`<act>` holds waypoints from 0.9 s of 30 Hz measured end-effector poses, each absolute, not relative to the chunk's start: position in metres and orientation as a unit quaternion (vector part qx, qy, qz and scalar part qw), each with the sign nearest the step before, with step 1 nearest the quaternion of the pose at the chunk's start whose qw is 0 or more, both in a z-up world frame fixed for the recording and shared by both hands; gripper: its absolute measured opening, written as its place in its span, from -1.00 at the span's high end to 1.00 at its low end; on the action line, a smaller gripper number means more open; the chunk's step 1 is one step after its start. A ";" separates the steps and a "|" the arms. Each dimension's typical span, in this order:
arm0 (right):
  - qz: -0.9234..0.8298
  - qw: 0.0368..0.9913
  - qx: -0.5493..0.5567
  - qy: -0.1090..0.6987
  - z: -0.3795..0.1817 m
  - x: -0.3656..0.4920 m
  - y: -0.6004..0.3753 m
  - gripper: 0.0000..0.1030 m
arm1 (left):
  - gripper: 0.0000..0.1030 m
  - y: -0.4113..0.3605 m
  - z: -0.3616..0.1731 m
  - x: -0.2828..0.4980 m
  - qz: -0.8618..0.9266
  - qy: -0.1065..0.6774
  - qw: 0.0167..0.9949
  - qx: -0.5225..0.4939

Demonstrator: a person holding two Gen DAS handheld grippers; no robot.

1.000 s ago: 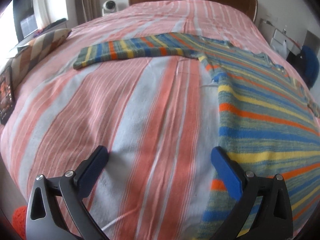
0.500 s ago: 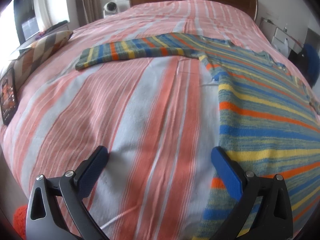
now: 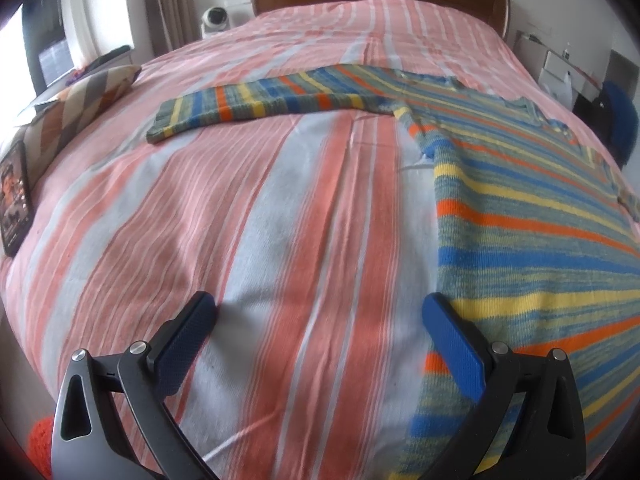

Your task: Fold small clothes

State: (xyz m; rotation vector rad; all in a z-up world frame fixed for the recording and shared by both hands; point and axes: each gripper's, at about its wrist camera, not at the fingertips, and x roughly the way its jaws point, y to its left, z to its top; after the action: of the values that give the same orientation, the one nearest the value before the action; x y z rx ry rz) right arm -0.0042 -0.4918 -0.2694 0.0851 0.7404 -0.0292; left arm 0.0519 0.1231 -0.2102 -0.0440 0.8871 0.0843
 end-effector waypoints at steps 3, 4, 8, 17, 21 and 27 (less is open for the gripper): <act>-0.015 0.931 0.041 0.362 -0.270 -0.004 -0.492 -0.99 | -0.99 0.123 -0.210 0.052 0.040 0.429 0.902 -0.020; -0.015 0.931 0.041 0.362 -0.270 -0.004 -0.492 -0.99 | -0.99 0.123 -0.211 0.052 0.040 0.429 0.902 -0.019; -0.015 0.931 0.040 0.362 -0.270 -0.004 -0.492 -0.99 | -0.99 0.122 -0.211 0.052 0.039 0.429 0.902 -0.018; -0.014 0.926 0.041 0.375 -0.267 -0.003 -0.492 -0.99 | -0.99 0.123 -0.203 0.049 0.032 0.421 0.907 -0.009; 0.008 0.930 0.057 0.364 -0.236 -0.005 -0.507 -0.98 | -0.99 0.122 -0.190 0.040 0.036 0.381 0.924 0.000; 0.036 0.921 0.180 0.344 -0.181 0.054 -0.602 -0.95 | -0.99 0.128 -0.188 0.044 0.048 0.374 0.926 -0.014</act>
State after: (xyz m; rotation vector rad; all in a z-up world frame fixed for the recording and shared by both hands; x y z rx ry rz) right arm 0.0544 -0.6021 -0.1815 0.3699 0.7075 0.0743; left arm 0.0440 0.1281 -0.1880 -0.0292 0.7673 0.0991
